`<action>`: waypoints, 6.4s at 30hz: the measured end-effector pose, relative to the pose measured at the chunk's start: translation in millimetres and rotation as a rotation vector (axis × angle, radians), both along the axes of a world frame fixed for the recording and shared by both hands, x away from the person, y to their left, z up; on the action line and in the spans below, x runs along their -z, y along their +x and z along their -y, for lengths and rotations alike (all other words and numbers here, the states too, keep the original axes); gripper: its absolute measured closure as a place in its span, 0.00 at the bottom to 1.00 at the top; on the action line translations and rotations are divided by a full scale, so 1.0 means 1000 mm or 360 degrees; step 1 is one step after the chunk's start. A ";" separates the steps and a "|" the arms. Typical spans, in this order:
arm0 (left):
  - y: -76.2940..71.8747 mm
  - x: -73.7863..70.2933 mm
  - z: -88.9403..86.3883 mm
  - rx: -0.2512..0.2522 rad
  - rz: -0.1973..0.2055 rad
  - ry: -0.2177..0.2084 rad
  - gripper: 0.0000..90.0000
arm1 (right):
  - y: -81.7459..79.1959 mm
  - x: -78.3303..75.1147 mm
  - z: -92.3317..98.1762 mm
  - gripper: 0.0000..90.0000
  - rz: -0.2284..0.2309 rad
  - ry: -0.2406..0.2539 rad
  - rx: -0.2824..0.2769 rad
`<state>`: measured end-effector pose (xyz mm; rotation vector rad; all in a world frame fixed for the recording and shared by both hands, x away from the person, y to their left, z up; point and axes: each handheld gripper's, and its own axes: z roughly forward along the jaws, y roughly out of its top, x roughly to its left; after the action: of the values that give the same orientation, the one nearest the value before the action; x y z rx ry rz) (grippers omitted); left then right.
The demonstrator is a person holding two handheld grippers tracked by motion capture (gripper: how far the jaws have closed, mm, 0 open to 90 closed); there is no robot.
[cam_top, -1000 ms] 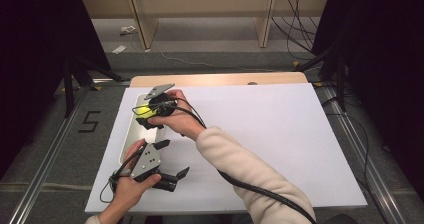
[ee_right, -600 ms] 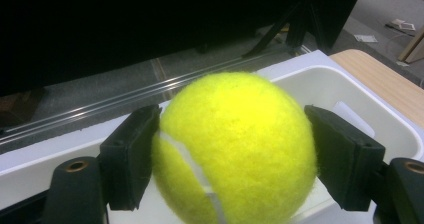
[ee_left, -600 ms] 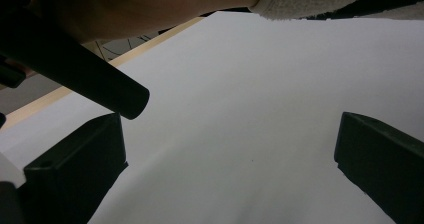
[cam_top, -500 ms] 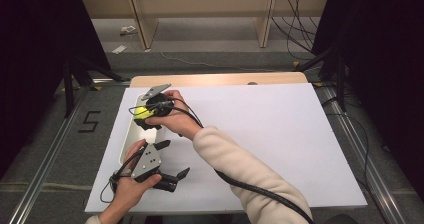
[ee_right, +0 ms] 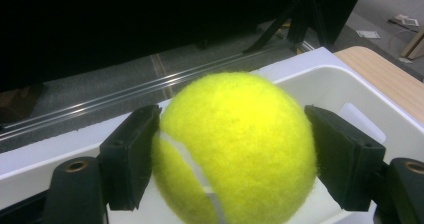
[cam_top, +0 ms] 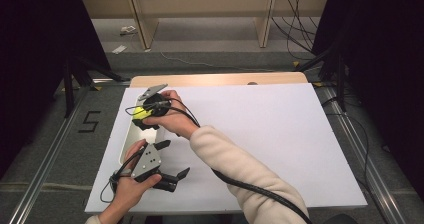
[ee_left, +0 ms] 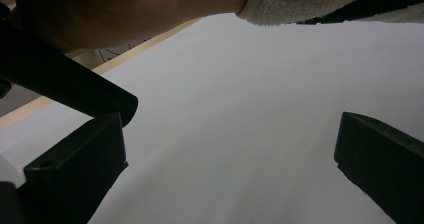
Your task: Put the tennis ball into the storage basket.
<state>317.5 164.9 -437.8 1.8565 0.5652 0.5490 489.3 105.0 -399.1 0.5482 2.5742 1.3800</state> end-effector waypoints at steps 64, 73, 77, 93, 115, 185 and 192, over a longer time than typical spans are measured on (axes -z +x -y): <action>0.000 0.000 0.001 -0.0001 0.0004 0.0007 0.00 | -0.005 -0.001 0.009 0.25 -0.0010 -0.0002 0.0023; 0.000 -0.001 0.001 -0.0004 0.0010 0.0008 0.00 | -0.006 -0.005 0.020 0.25 0.0000 0.0008 0.0040; 0.000 0.000 0.001 -0.0003 0.0009 0.0007 0.00 | -0.006 -0.007 0.028 0.25 0.0009 0.0007 0.0048; 0.000 0.000 0.000 -0.0007 0.0007 0.0000 0.00 | -0.011 -0.016 0.068 0.25 0.0065 0.0017 0.0106; 0.000 -0.001 0.000 -0.0013 0.0009 0.0001 0.00 | -0.015 -0.009 0.116 0.24 0.0081 -0.0024 0.0187; 0.001 0.000 0.000 -0.0028 0.0004 0.0016 0.00 | -0.044 0.013 0.272 0.07 0.0168 -0.0005 0.0519; 0.001 0.000 0.000 -0.0025 0.0001 0.0016 0.00 | -0.048 0.015 0.285 0.06 0.0166 0.0008 0.0554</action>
<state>318.0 165.1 -437.8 1.8629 0.5779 0.5637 440.8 -179.9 -414.2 0.8528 2.2591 1.2583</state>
